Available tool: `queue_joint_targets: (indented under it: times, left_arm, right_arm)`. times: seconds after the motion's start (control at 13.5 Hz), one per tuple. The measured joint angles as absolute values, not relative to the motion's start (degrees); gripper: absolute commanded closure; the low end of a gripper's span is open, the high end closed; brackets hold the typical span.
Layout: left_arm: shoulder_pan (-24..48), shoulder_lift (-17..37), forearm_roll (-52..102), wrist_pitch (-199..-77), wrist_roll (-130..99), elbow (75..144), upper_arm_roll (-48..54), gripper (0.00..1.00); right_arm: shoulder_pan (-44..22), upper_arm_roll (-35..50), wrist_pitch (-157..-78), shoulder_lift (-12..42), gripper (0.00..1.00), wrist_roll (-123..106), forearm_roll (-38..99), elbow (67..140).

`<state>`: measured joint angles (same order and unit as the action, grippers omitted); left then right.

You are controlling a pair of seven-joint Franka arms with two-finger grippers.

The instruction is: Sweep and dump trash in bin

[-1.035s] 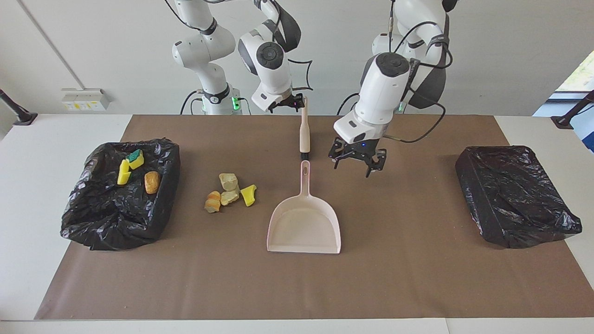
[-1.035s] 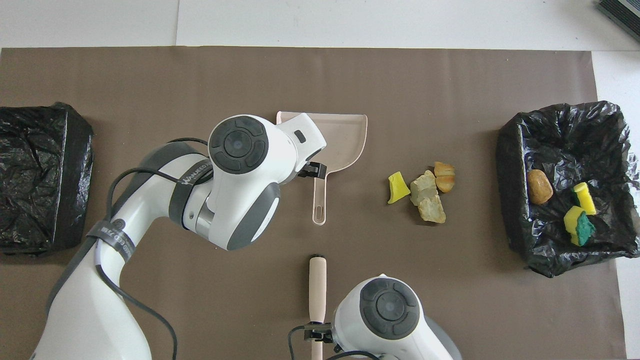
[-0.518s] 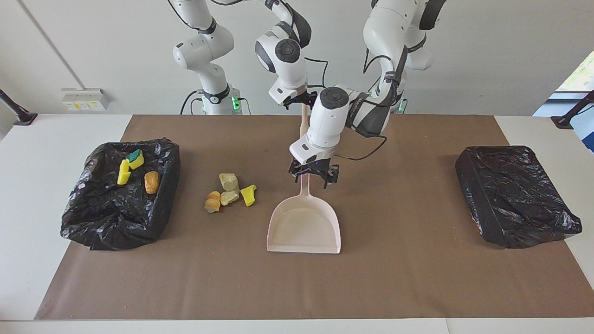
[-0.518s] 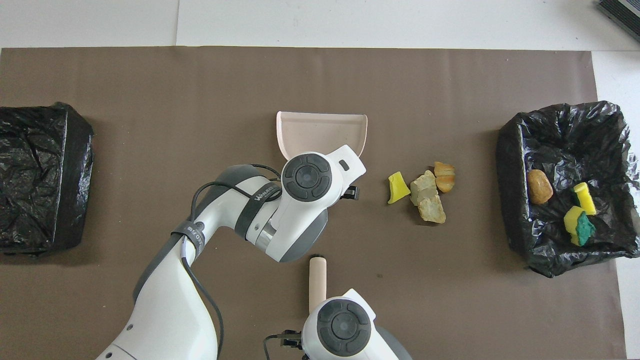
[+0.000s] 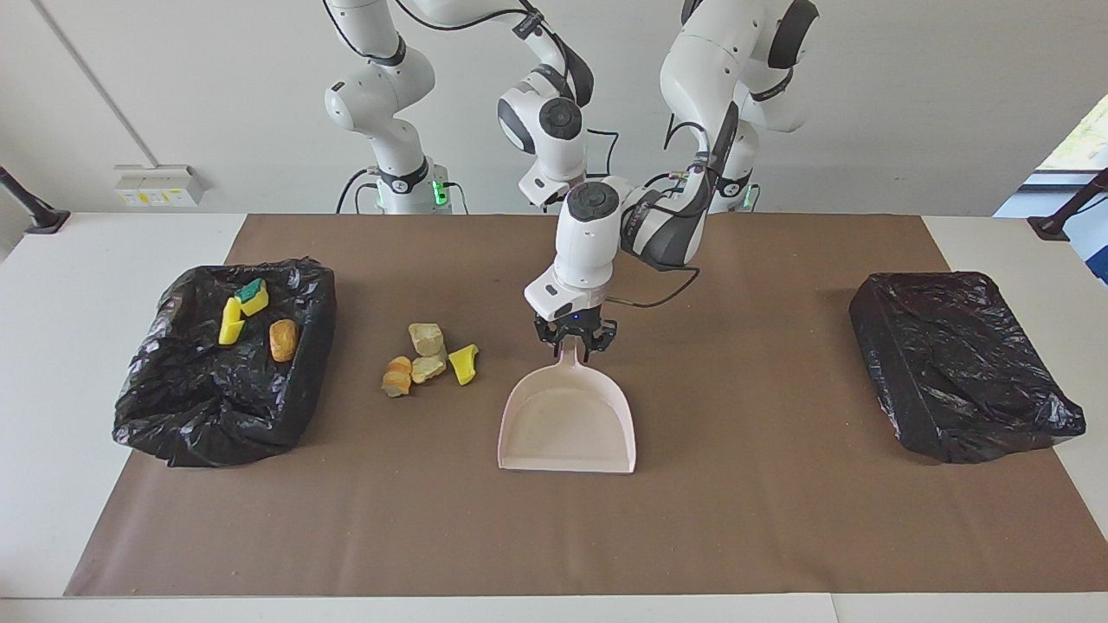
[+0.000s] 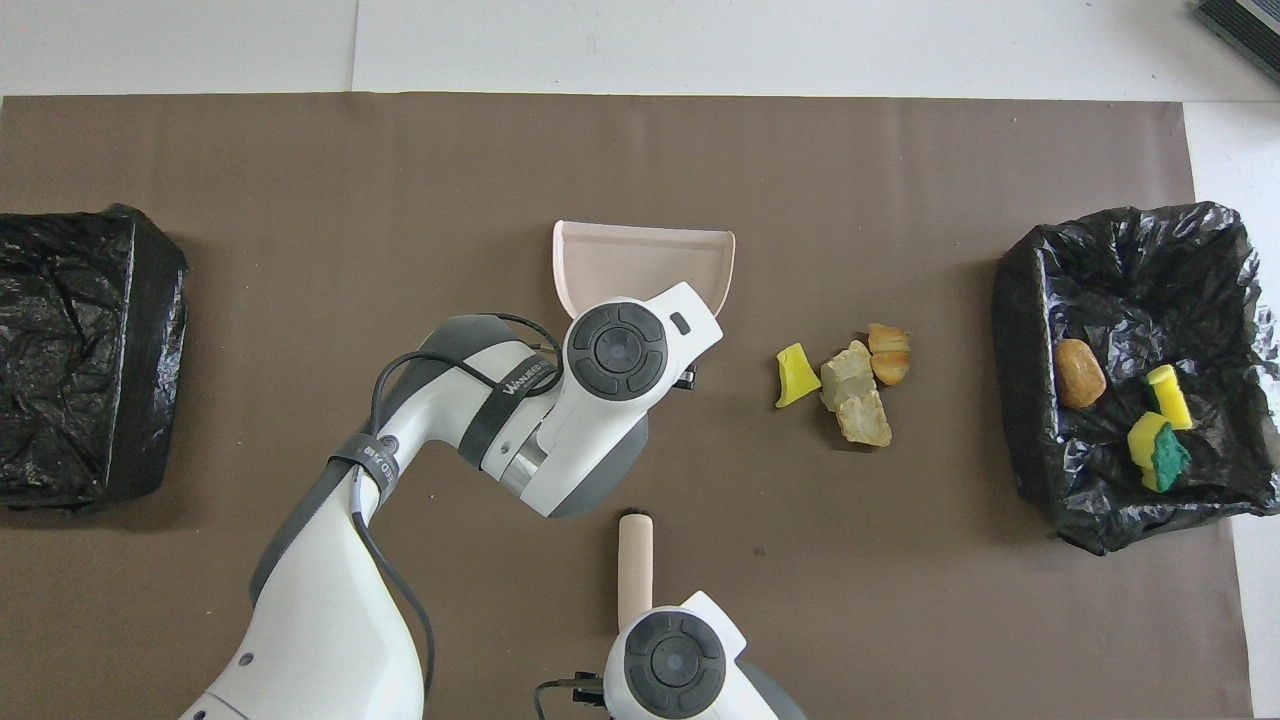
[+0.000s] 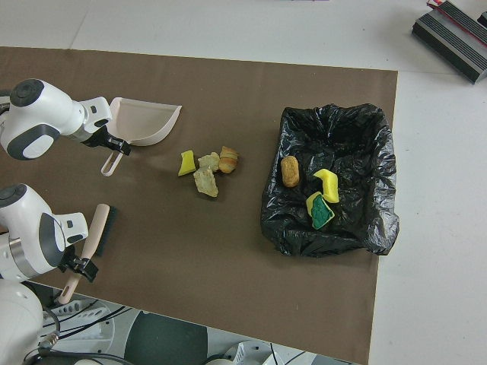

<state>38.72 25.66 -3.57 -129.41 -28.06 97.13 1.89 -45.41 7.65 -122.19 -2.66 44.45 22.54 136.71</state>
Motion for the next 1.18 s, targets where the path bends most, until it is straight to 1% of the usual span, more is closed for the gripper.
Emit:
queue_joint_targets:
  times: [0.07, 0.44, 0.59, 0.74, 0.96, 1.18]
  left_arm:
    - [38.7, 25.6, -4.0, -129.1, -28.1, 97.1, 1.9, 0.99]
    - [38.6, 23.8, -8.6, -128.2, -27.9, 96.6, 1.8, 1.0]
    - [38.3, 22.3, -9.1, -125.8, -22.8, 96.6, 1.5, 1.0]
    - [37.6, 20.5, -9.1, -121.0, -13.7, 96.6, 1.4, 1.0]
    - [35.9, 19.5, -9.1, -116.9, 1.1, 96.6, 1.4, 1.0]
    - [33.8, 19.5, -7.6, -115.7, 15.1, 97.1, 1.4, 1.0]
  right_arm:
    - [-45.4, 7.6, -122.2, -2.7, 1.0, 44.5, 22.5, 136.7]
    - [-45.4, 7.5, -122.3, -2.7, 1.0, 45.9, 22.6, 136.5]
    - [-45.3, 7.3, -121.7, -2.9, 1.0, 45.9, 22.6, 136.3]
    - [-43.6, 6.9, -116.9, -4.3, 1.0, 44.6, 22.2, 135.4]
    - [-36.5, 6.7, -106.9, -8.9, 1.0, 37.7, 19.6, 134.6]
    - [-30.2, 6.5, -99.5, -13.2, 1.0, 32.0, 15.7, 134.6]
